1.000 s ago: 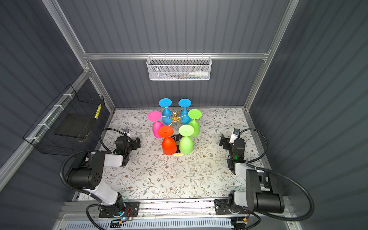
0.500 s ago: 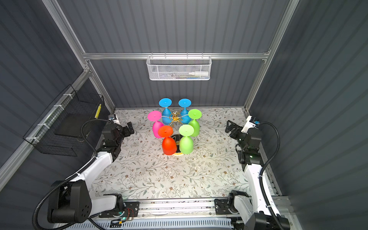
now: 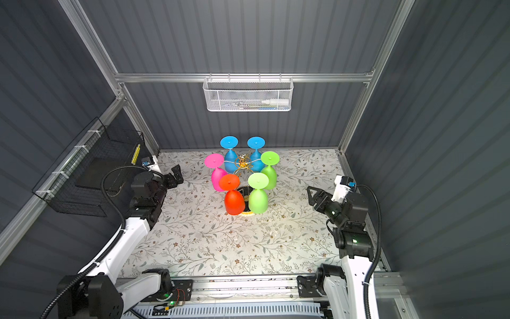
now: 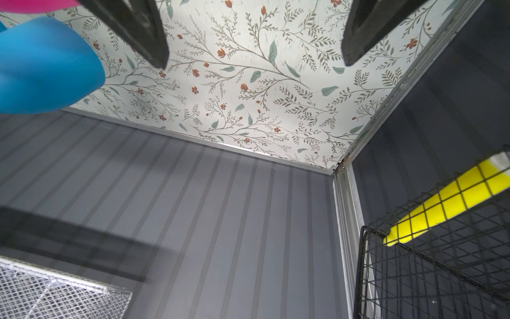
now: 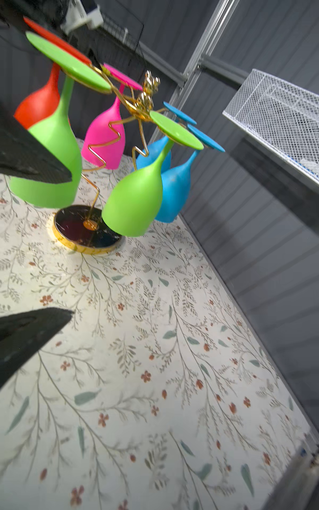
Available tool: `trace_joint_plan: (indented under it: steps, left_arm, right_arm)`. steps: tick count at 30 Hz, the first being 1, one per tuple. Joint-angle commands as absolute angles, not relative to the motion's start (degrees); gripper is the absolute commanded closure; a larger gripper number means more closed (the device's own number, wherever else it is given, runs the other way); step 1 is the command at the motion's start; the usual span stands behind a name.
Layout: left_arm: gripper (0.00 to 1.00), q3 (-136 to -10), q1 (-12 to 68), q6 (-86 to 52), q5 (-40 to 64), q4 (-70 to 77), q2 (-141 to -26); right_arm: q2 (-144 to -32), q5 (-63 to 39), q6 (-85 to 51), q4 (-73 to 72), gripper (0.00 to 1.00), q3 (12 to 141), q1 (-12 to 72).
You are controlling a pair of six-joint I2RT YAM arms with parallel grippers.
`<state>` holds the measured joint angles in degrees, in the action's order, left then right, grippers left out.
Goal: Take the wine glass off the wine glass rack
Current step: Pick up the wine glass from the wine glass rack.
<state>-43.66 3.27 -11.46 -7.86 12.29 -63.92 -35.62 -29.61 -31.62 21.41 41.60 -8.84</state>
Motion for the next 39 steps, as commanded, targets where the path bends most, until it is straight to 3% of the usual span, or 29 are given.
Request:
trace_joint_plan:
  steps: [1,4,8,16,23,39]
  left_arm:
    - [0.01,-45.7,2.9,-12.2,-5.7,9.8,-62.8]
    - [0.01,-46.1,2.9,-12.1,-5.2,9.3,-62.1]
    - [0.01,-46.4,2.9,-12.5,-4.1,8.9,-61.2]
    - [0.0,-46.3,2.9,-12.7,-1.1,8.8,-59.5]
    - [0.01,-47.0,2.9,-12.7,0.8,8.1,-59.6]
    - [0.01,-47.4,2.9,-12.7,3.0,7.1,-60.0]
  right_arm:
    - [-34.0,-36.5,-34.2,25.5,0.26,44.2,-6.9]
    - [-33.5,-38.9,-36.3,25.3,0.14,45.5,-4.2]
    - [-33.8,-38.8,-41.8,21.1,0.13,45.0,1.1]
    - [-41.4,-34.6,-49.7,16.1,0.22,48.4,13.7]
    - [-48.2,-31.1,-53.3,11.6,0.29,50.7,19.5]
    - [-58.7,-30.0,-58.8,2.0,0.53,54.5,22.6]
